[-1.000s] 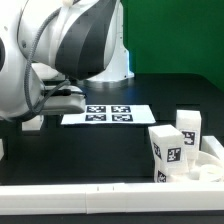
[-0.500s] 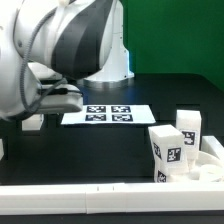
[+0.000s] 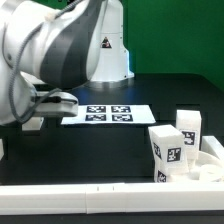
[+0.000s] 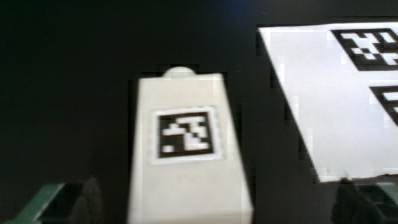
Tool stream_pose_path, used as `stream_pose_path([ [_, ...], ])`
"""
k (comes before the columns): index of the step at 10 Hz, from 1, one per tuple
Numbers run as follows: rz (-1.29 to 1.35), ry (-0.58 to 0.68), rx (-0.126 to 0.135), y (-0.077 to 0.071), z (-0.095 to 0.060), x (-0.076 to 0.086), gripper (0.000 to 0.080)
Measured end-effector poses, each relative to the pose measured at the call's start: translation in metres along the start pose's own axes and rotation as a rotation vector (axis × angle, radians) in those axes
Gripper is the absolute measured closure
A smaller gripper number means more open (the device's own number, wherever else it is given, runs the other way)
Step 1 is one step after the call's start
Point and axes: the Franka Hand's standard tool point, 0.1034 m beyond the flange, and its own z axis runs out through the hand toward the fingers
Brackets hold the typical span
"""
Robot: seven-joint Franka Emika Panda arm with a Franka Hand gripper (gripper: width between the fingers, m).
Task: Assemble stool
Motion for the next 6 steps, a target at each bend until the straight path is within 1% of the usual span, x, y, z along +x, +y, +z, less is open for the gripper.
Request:
stream_pose_path([
  [1, 0.007, -0.015, 0.005, 0.0025, 0.0034, 0.0001, 0.015],
  [2, 0.006, -0.012, 0.005, 0.0024, 0.0024, -0.0001, 0.015],
  [3, 0.006, -0.012, 0.005, 0.0025, 0.0026, -0.0001, 0.0266],
  [4, 0.007, -0.013, 0.006, 0.0027, 0.003, -0.0001, 0.0399],
  [5, 0.007, -0.013, 0.006, 0.0029, 0.0031, -0.0002, 0.0399],
  [6, 0.007, -0.014, 0.006, 0.003, 0.0032, -0.0002, 0.0473],
])
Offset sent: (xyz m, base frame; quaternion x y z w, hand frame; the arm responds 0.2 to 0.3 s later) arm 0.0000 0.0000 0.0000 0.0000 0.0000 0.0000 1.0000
